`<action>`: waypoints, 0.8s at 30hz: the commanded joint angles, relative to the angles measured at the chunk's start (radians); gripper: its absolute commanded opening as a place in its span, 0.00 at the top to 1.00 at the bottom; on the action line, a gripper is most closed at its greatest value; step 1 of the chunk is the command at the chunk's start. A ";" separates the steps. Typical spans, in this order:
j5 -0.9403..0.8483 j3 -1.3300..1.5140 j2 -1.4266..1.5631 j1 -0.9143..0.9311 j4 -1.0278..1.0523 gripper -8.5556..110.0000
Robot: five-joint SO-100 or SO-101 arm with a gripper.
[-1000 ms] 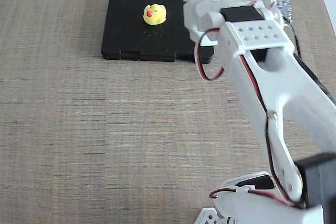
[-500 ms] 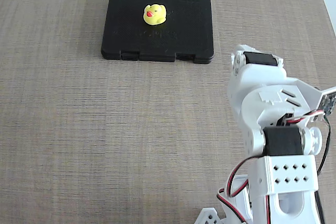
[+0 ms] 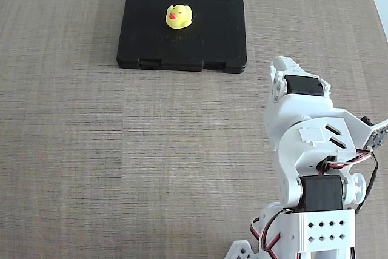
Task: Grasp a duck and put it on the black surface.
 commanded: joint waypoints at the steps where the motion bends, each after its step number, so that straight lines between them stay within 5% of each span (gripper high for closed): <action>1: 0.005 0.020 0.060 0.031 0.043 0.93; 24: -0.002 -0.040 0.084 0.049 0.472 0.93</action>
